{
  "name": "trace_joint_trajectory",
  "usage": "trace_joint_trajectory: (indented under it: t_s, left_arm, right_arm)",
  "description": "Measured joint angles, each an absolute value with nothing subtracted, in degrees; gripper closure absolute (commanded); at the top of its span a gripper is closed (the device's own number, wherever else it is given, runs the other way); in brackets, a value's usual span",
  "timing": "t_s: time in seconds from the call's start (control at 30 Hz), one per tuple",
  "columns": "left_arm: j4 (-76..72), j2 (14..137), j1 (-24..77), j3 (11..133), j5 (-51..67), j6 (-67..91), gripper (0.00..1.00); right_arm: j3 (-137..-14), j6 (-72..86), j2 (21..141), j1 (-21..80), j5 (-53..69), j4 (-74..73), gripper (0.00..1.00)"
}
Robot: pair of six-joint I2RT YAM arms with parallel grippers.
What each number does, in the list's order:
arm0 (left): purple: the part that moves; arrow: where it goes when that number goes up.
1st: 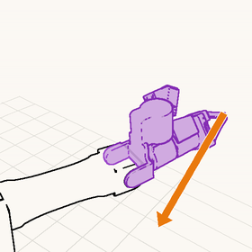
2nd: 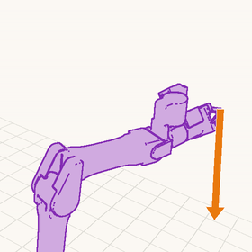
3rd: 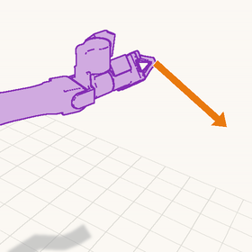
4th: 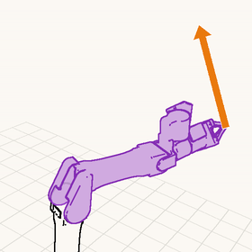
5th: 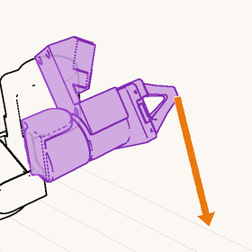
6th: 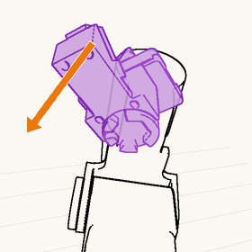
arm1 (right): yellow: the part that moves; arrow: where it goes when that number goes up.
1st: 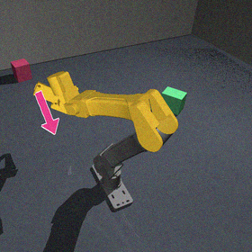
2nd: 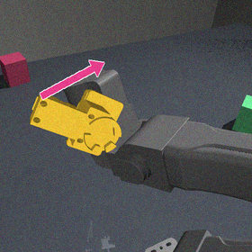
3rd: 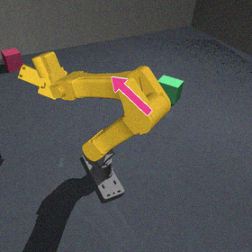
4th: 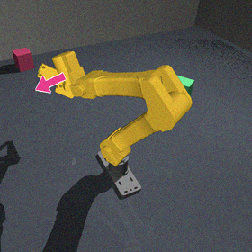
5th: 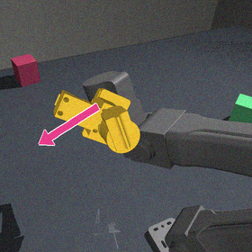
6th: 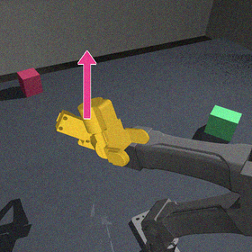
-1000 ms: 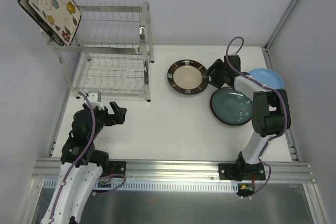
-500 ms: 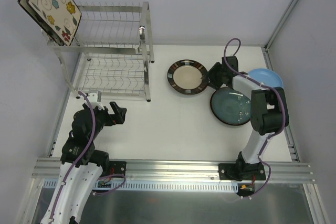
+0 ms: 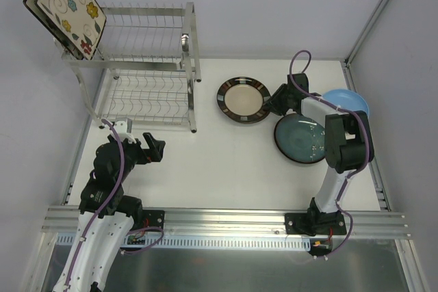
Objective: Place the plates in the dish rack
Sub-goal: Grab a plate with the right arm
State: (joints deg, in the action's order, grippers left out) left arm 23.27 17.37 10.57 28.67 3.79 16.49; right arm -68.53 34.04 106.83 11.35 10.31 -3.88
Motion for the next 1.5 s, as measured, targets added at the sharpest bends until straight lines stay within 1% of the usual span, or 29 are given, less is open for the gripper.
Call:
trace_joint_trajectory:
  t_s: [0.27, 0.3, 0.33, 0.4, 0.43, 0.67, 1.03, 1.5]
  left_arm:
    - [23.27, 17.37, 10.57, 28.67, 3.79, 16.49, 0.01]
    - [23.27, 17.37, 10.57, 28.67, 3.79, 16.49, 0.01]
    - [23.27, 17.37, 10.57, 28.67, 3.79, 16.49, 0.01]
    - [23.27, 17.37, 10.57, 28.67, 3.79, 16.49, 0.01]
    - [23.27, 17.37, 10.57, 28.67, 3.79, 16.49, 0.01]
    - [23.27, 17.34, 10.57, 28.67, 3.79, 16.47, 0.01]
    - [23.27, 17.34, 10.57, 28.67, 3.79, 16.47, 0.01]
    - [23.24, 17.34, 10.57, 28.67, 3.88, 16.47, 0.01]
  right_arm:
    - [-68.58, 34.3, 107.68, 11.64, 10.41, -3.46, 0.65]
    - [-68.58, 34.33, 107.72, 11.64, 10.41, -3.42, 0.68]
    - [-68.58, 34.33, 107.79, 11.64, 10.41, -3.36, 0.74]
    - [-68.58, 34.48, 107.96, 11.62, 10.13, -3.55, 0.79]
    - [-68.58, 34.61, 108.07, 11.6, 10.11, -3.51, 0.83]
    - [-68.58, 35.35, 107.79, 11.18, 10.87, -3.36, 0.99]
    - [-67.42, 36.01, 101.23, 9.39, 11.16, -5.56, 0.99]
    - [-59.72, 36.03, 94.7, 6.96, 11.44, -6.24, 0.99]
